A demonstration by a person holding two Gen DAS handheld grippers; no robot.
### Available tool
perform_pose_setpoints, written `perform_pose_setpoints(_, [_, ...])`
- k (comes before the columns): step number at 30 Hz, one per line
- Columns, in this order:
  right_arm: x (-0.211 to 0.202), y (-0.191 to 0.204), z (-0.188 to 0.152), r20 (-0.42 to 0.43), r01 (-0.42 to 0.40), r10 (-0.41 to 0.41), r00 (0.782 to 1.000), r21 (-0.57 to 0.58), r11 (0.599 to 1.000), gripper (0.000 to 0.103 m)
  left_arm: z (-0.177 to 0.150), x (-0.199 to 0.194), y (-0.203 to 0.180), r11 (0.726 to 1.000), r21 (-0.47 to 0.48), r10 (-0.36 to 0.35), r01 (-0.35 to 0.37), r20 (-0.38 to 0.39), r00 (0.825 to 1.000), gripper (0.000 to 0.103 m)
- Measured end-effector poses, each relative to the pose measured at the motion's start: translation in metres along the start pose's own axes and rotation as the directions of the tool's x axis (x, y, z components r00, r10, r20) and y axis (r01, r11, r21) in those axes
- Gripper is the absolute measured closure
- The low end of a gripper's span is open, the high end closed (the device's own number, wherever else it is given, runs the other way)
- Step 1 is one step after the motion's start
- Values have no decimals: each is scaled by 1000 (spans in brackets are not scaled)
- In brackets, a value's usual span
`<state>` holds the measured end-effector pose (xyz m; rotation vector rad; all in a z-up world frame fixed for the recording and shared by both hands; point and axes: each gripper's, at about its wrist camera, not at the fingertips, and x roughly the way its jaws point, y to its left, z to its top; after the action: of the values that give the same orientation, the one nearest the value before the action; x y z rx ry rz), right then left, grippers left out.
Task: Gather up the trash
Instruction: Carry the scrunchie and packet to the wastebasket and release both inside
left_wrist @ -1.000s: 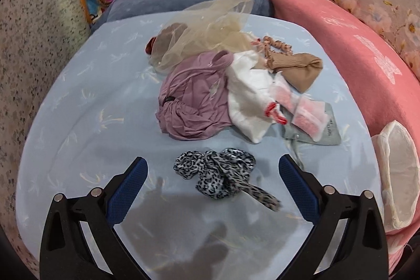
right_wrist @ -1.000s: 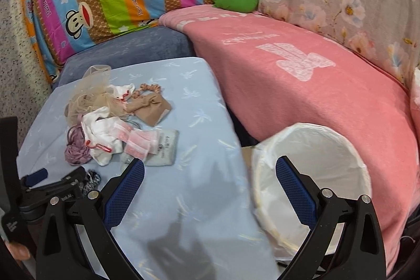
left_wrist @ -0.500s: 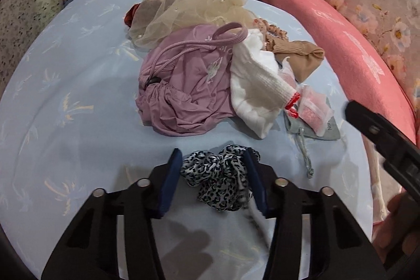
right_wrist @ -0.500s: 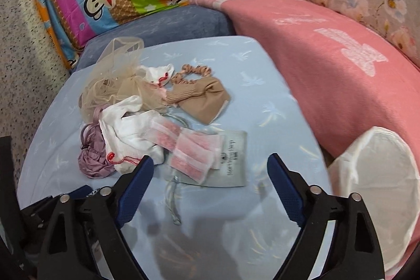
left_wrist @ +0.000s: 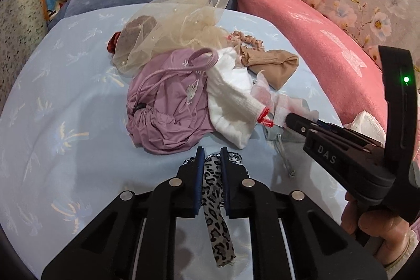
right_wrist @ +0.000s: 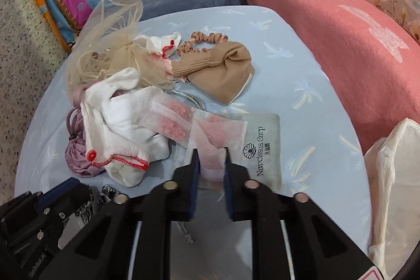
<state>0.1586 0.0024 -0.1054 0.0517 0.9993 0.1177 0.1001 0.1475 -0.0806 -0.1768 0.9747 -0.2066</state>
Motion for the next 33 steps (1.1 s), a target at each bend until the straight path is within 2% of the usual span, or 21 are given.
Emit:
perform_pose_setpoints(7, [-47, -6, 7, 91, 3, -3, 996, -5, 1000, 92, 3, -8, -8, 1000, 6, -9, 9, 27, 1000, 91])
perform_pose_setpoints(16, [-102, -15, 17, 177, -36, 33, 984, 15, 999, 92, -4, -18, -7, 1000, -10, -15, 15, 41, 999, 91])
perform_pose_setpoints(20, [-112, -16, 14, 184, -42, 38, 982, 16, 999, 92, -14, -12, -1, 999, -38, -36, 36, 2, 999, 90])
perform_pose_setpoints(21, [-113, -16, 12, 183, -47, 43, 982, 18, 999, 92, -17, -9, 1, 998, -44, -33, 32, -11, 999, 84])
perform_pose_setpoints(23, [-115, -16, 8, 182, -50, 46, 982, 17, 999, 92, -23, -4, 5, 998, -65, -22, 20, -37, 999, 62])
perform_pose_setpoints(24, [-116, -16, 6, 182, -53, 49, 982, 18, 998, 92, -25, -2, 5, 997, -74, -17, 14, -46, 999, 40])
perform_pose_setpoints(25, [-117, -16, 5, 182, -54, 50, 982, 18, 998, 92, -28, 0, 6, 996, -84, -7, 3, -46, 999, 33])
perform_pose_setpoints(30, [-120, -16, 1, 181, -56, 51, 982, 23, 998, 92, -37, 11, 2, 999, -43, 24, -27, -64, 998, 33])
perform_pose_setpoints(33, [-123, -17, 0, 184, -54, 48, 982, 25, 998, 92, -40, 14, -5, 999, 0, 45, -45, -61, 997, 48])
